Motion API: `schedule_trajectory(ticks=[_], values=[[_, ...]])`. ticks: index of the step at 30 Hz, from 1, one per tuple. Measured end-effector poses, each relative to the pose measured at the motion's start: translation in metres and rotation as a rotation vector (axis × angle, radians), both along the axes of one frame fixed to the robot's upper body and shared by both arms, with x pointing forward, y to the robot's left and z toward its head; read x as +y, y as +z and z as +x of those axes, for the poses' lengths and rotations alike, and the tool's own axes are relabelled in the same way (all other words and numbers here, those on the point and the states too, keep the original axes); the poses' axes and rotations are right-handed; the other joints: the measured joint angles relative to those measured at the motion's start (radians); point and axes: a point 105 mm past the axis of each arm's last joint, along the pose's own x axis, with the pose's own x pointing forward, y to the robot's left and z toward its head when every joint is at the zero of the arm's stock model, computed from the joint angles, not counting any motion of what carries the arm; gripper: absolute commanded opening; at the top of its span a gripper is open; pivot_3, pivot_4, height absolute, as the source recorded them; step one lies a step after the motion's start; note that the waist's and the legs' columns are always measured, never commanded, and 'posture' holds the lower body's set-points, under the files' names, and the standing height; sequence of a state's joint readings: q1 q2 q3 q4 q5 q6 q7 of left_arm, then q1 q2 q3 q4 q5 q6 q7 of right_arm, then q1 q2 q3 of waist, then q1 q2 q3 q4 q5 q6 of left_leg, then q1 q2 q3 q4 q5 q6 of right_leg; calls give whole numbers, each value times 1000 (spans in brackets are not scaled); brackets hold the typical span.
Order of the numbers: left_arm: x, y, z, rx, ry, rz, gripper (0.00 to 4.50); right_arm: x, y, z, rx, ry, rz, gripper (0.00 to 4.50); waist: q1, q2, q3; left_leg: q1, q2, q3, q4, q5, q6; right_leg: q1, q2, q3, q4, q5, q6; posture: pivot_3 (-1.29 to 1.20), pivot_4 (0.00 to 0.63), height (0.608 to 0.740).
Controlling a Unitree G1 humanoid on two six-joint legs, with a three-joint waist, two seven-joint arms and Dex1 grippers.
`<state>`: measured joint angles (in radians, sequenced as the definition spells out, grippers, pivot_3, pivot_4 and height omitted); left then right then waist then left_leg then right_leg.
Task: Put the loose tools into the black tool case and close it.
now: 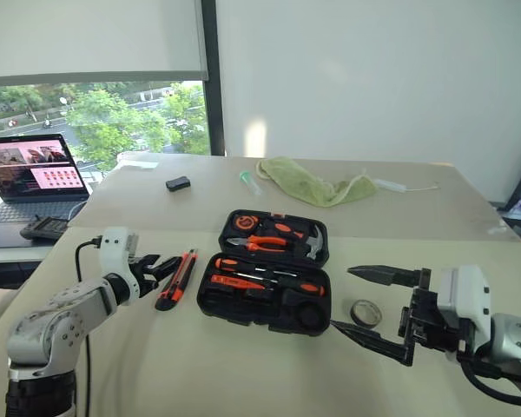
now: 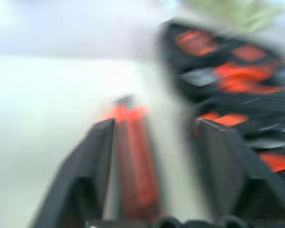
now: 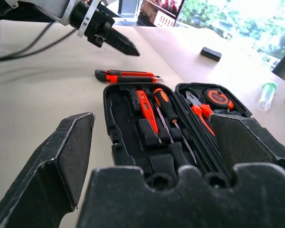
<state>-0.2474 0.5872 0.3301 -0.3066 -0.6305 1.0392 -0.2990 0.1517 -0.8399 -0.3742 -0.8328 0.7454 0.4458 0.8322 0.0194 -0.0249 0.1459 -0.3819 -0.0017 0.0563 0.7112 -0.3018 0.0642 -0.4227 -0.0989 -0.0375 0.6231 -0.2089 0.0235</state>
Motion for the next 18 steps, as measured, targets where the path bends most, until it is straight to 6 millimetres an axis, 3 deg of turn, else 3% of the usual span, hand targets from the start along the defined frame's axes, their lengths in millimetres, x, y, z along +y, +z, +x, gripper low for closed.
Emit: schedule_trajectory(ticks=[4,10,13,17,18], values=[[-10,-23,-7,96,-35,41,4037,2,0,0,-5,16,-5,4500,6,-1,1,-1,0,0,0,0,0,-1,-2,0,0,0,0,0,150,740],[-16,-24,-8,98,-54,74,4037,3,0,0,-6,21,-6,4500,6,-1,1,-2,0,-1,-1,0,-1,-2,-9,0,0,0,-2,0,150,740],[-16,-35,-6,129,-37,134,3321,3,0,0,-6,20,-7,4500,7,-1,1,-2,0,-1,-1,0,-1,-1,-9,0,0,1,-2,0,150,740],[-12,-36,-2,113,-12,152,1924,2,0,0,-2,17,-7,4500,9,-1,1,-1,0,-1,-1,0,-1,-1,-10,0,0,1,-2,0,150,740],[-11,-36,-1,107,-14,149,1797,2,-1,0,-1,15,-7,4500,10,-1,1,-1,0,-1,-1,0,-1,-1,-10,0,0,1,-2,0,150,740]])
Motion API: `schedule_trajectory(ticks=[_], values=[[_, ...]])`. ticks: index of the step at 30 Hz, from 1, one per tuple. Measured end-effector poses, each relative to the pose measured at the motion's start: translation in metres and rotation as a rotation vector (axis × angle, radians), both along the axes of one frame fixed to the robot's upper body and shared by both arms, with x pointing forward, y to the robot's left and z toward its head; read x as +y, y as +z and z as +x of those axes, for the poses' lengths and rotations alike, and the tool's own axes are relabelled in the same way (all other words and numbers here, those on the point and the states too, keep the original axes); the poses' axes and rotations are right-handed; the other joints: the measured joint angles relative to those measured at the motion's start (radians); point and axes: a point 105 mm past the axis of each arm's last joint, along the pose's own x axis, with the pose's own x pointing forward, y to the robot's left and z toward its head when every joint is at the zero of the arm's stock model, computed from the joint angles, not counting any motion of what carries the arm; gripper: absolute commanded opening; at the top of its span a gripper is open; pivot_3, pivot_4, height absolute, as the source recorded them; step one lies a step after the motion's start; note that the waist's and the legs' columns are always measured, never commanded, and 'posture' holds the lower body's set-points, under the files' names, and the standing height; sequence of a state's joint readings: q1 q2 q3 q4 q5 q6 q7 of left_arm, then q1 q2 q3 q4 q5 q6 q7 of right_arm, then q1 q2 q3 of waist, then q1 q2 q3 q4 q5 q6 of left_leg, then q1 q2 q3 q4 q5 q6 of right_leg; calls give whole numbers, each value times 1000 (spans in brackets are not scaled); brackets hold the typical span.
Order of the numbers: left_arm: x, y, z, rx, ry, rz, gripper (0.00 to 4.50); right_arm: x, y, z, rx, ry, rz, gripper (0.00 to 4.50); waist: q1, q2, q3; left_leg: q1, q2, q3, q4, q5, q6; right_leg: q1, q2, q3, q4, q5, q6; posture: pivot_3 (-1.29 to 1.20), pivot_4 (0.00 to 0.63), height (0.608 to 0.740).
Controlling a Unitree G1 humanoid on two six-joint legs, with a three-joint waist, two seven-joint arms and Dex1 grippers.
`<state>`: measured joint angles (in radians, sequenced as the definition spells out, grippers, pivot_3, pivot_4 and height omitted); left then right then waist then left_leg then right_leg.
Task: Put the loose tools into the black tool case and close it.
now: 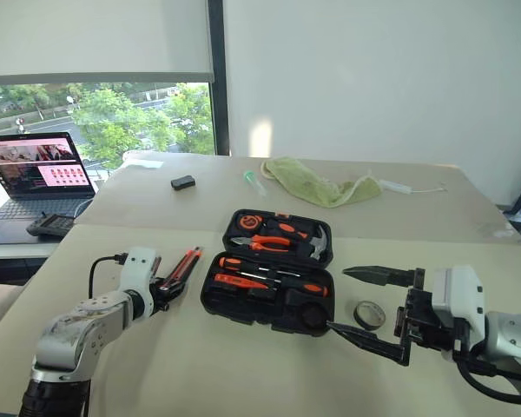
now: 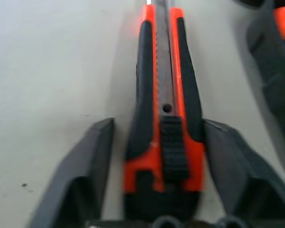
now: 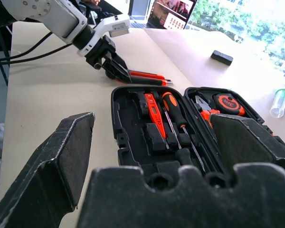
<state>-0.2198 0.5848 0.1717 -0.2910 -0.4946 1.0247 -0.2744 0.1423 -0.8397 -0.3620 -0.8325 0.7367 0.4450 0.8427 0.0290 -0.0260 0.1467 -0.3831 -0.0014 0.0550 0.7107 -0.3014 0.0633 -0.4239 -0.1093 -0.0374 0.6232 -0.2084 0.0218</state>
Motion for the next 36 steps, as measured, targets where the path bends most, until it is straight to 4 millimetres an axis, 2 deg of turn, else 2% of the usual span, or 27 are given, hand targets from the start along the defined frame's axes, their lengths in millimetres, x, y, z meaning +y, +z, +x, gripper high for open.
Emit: schedule_trajectory(ticks=[3,4,5,7,8,10,12,13,15,20,24,28,36], values=[[-3,2,2,-23,-27,-65,1796,-1,-2,-1,7,-8,-1,4500,5,0,0,-1,0,0,0,0,0,0,-1,0,0,0,0,0,150,740],[-8,7,3,-41,-61,-117,1796,-2,-3,-1,13,-12,-1,4500,8,0,0,-2,0,0,0,0,0,-1,-1,0,0,0,0,0,150,740],[-19,20,4,-78,-143,-193,1796,-2,-4,-1,20,-17,0,4500,12,-2,1,-4,0,-2,1,0,-1,-2,-1,-1,0,0,0,0,150,740],[-44,55,0,-154,-392,-255,1796,-2,-4,-3,20,-18,-1,4500,14,-5,3,-6,0,-3,2,1,-1,-4,0,-3,0,0,-1,0,150,740],[-54,73,-8,-181,-552,-223,1796,-3,-4,-4,22,-21,-2,4500,12,-5,3,-6,-1,-2,2,2,-3,-4,3,-3,-1,0,-1,0,150,740],[-73,91,-22,-228,-836,-122,1796,-7,-6,-5,30,-37,-6,4500,10,0,3,-3,-2,1,0,4,-6,-2,5,-4,-2,-1,-2,0,150,740],[-86,88,-29,-229,-1020,-43,1796,-8,-6,-5,34,-42,-9,4500,10,8,2,-2,-2,4,0,2,-3,1,8,-3,-7,-2,-5,0,150,740],[-95,79,-29,-215,-1153,17,1796,-10,-7,-6,39,-49,-11,4500,11,11,1,-2,-2,6,0,-2,4,1,9,-2,-8,-2,-5,0,150,740],[-99,60,-24,-170,-1278,91,1796,-14,-7,-7,38,-65,-17,4500,11,10,2,-4,-1,6,1,-2,4,1,14,-1,-11,0,-2,0,150,740],[-105,31,-9,-128,-1464,259,1796,-17,-4,-16,34,-90,-31,4500,11,8,3,-6,-1,5,3,-3,6,0,15,-1,-12,3,3,0,150,740],[-104,20,2,-129,-1526,358,1796,-21,-7,-25,56,-120,-48,4500,11,7,3,-7,-1,5,4,-3,7,0,15,-1,-12,4,5,0,150,740],[-112,18,10,-193,-1605,425,1796,-25,-9,-33,87,-135,-58,4500,11,7,3,-7,-1,5,6,-5,9,1,15,0,-12,5,7,0,150,740],[-117,16,18,-229,-1654,458,1796,-35,-8,-41,106,-167,-92,4500,18,7,3,-7,-1,5,12,-6,12,4,14,0,-12,6,9,0,150,740]])
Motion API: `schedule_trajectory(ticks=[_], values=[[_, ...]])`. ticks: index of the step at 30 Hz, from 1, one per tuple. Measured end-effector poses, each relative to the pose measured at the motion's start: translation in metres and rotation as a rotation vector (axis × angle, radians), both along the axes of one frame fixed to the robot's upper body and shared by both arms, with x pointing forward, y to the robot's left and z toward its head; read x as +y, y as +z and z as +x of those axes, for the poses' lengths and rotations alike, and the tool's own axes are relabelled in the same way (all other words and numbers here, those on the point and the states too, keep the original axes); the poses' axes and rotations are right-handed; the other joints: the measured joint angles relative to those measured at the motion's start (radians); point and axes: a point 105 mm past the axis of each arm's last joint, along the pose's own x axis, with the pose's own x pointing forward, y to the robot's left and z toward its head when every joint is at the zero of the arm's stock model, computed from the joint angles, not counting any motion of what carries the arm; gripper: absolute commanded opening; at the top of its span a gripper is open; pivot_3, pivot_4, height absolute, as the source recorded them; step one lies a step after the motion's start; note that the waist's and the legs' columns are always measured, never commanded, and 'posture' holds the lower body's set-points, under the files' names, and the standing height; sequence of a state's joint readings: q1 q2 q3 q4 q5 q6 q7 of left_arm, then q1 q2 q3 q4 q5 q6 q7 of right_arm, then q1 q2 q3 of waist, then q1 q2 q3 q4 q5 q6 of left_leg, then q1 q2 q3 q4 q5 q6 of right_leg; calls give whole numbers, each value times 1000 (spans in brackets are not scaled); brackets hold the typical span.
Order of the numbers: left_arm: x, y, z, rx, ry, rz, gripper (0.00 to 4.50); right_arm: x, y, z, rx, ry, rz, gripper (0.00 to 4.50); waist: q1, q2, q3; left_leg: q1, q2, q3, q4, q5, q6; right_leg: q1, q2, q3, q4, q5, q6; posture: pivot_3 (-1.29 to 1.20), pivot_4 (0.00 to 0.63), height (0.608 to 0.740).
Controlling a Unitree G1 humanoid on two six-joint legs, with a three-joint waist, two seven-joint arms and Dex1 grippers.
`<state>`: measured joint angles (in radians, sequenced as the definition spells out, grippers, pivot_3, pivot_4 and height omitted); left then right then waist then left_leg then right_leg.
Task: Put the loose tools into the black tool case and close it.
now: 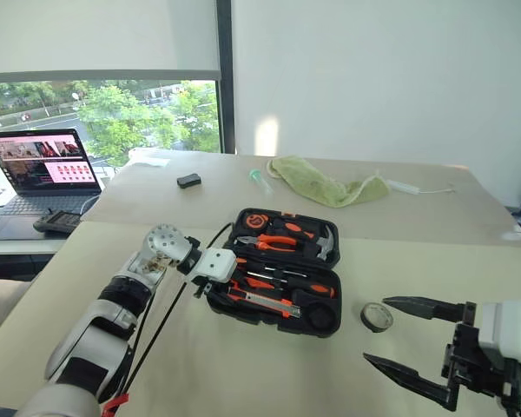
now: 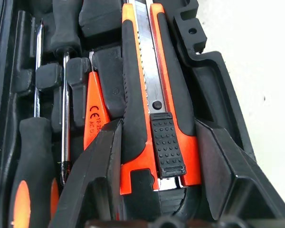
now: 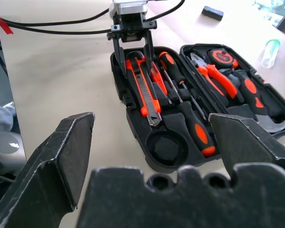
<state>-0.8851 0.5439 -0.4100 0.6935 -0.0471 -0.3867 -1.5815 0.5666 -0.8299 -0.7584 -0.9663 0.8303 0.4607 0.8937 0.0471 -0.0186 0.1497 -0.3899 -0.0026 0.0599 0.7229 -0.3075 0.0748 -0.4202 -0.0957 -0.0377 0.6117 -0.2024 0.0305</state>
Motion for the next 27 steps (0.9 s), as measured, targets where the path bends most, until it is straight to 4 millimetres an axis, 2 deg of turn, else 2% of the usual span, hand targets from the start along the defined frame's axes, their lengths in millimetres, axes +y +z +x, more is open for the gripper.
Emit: schedule_trajectory(ticks=[6,8,9,12,13,15,18,21,23,25,27], values=[[5,0,-5,64,33,-17,1796,-8,-1,-2,19,-18,-15,4500,-8,0,0,0,1,0,0,0,0,-1,0,1,1,0,0,0,150,740],[4,0,-8,80,28,-18,2795,-9,-1,-1,19,-17,-13,4500,-9,0,0,0,1,0,-1,0,0,-1,0,1,1,0,0,0,150,740],[3,0,-10,102,29,-20,2954,-10,0,0,14,-17,-12,4500,-9,0,0,0,1,0,-1,0,0,-1,0,1,0,0,0,0,150,740],[-1,4,-13,153,41,-43,3968,-10,2,2,2,-13,-13,4500,-10,0,0,0,0,0,-1,0,0,-2,1,1,0,0,1,0,150,740],[-2,6,-14,167,41,-53,4180,-10,2,2,0,-13,-14,4500,-11,0,0,-1,1,0,-1,0,0,-2,1,1,0,0,1,0,150,740],[-3,10,-17,207,48,-86,4180,-10,2,2,-2,-11,-14,4500,-11,0,0,-1,1,0,-1,0,0,-2,1,1,1,0,1,0,150,740],[0,23,-16,276,97,-160,3514,-10,2,2,0,-11,-15,4500,-11,0,0,-1,1,0,0,0,0,-2,1,1,1,0,1,0,150,740],[-3,46,-13,330,171,-275,2431,-9,2,3,-4,-11,-13,4500,-8,0,0,-1,1,0,2,0,0,-1,1,1,1,0,1,0,150,740],[-12,51,-12,347,200,-331,1563,-8,3,4,-10,-8,-8,4500,-7,0,0,-1,0,0,3,0,1,0,0,1,1,0,1,0,150,740],[-24,46,-15,384,229,-373,844,-5,2,5,-12,-3,-2,4500,-8,0,0,-1,0,0,3,-1,1,0,0,2,2,0,2,0,150,740],[-32,31,-19,426,287,-407,219,-4,2,5,-15,-2,-3,4500,-10,0,0,-1,0,0,3,-1,1,-1,1,2,2,0,2,0,150,740]])
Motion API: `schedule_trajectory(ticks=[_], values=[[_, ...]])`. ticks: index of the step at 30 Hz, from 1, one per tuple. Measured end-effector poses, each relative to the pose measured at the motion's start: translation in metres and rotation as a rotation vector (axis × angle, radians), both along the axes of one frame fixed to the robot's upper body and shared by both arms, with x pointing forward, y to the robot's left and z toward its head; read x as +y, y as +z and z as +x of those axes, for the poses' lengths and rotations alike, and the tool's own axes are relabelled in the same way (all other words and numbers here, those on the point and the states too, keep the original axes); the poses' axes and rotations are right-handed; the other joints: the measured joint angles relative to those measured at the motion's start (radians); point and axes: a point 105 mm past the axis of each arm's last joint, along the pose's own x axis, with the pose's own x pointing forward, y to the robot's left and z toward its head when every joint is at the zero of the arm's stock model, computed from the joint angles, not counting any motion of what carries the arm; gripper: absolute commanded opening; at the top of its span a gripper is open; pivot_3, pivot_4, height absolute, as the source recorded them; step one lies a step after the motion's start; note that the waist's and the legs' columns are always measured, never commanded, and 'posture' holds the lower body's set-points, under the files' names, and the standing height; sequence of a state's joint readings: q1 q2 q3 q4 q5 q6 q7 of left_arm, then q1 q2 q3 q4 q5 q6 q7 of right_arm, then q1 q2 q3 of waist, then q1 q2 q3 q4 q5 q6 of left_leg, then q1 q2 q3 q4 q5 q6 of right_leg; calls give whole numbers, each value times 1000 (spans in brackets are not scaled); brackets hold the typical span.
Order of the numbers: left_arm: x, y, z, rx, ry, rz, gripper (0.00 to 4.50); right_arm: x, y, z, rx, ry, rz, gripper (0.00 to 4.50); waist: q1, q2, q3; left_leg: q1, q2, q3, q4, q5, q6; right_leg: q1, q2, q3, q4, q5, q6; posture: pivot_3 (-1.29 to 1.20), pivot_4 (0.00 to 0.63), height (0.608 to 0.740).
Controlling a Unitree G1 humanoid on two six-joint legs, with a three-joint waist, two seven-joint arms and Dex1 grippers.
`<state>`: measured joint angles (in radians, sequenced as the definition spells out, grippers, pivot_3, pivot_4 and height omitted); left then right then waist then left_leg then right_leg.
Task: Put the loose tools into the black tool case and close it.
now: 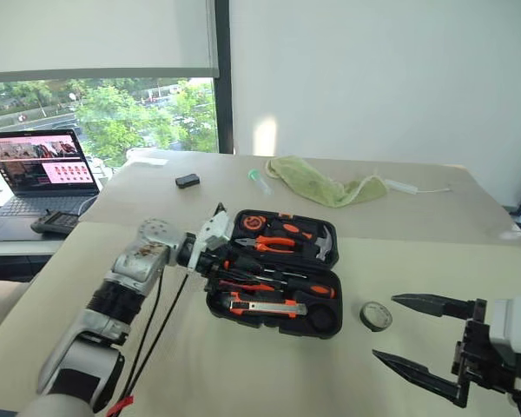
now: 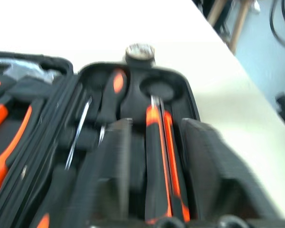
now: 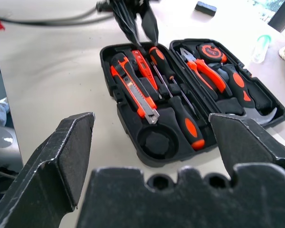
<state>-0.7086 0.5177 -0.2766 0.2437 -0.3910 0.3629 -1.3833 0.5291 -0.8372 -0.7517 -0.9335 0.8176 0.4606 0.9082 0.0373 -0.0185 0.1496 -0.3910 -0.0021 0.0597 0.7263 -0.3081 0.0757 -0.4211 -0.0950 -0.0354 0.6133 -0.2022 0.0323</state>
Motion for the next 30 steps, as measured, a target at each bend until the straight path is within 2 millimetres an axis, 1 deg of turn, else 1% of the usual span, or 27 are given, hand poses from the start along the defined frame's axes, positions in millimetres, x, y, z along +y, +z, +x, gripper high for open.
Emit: schedule_trajectory(ticks=[1,3,7,8,10,12,18,25,27,29,30], values=[[-3,-9,-2,25,28,-9,103,0,0,0,0,-2,1,4500,-1,0,0,0,0,0,0,0,0,0,0,0,0,0,0,0,150,740],[-8,-26,-6,58,84,-9,103,0,0,0,-1,-6,0,4500,-1,0,0,0,0,0,0,0,-1,-1,0,0,1,0,0,0,150,740],[-17,-32,-3,23,138,14,103,0,0,1,-4,-11,-2,4500,5,0,0,1,0,0,0,0,-1,0,-1,0,1,0,-1,0,150,740],[-18,-37,-3,8,141,45,103,2,0,0,-6,-7,-3,4500,5,0,0,1,0,0,0,0,-1,1,-1,0,1,1,-1,0,150,740],[-20,-42,-4,-42,125,76,103,4,-1,-1,-7,0,-4,4500,5,0,-1,2,0,0,0,0,-1,2,-1,1,1,1,-1,0,150,740],[-21,-43,-5,-89,105,105,103,4,-1,-1,-6,-2,-4,4500,5,1,-2,3,0,0,0,0,-1,2,-1,1,1,1,-1,0,150,740],[-15,-43,-2,-209,37,169,103,4,-3,-2,10,-6,-4,4500,-2,2,-9,4,1,0,-1,0,-1,2,-1,2,1,1,-2,0,150,740],[-8,-44,7,-277,-7,182,103,4,-4,-3,11,-6,-4,4500,-5,0,-13,9,2,1,-2,1,-1,4,0,5,1,1,-4,0,150,740],[-3,-43,10,-297,-17,190,103,4,-4,-3,12,-6,-4,4500,-9,-1,-14,9,3,1,-2,1,-1,4,1,6,1,1,-5,0,150,740],[9,-43,13,-295,-16,210,103,4,-4,-3,12,-6,-4,4500,-19,-1,-14,9,4,2,-3,1,-2,3,2,7,1,1,-6,0,150,740],[19,-45,15,-278,0,228,103,4,-4,-3,12,-7,-5,4500,-24,-1,-14,10,4,3,-4,1,-2,2,2,7,1,2,-5,0,150,740]])
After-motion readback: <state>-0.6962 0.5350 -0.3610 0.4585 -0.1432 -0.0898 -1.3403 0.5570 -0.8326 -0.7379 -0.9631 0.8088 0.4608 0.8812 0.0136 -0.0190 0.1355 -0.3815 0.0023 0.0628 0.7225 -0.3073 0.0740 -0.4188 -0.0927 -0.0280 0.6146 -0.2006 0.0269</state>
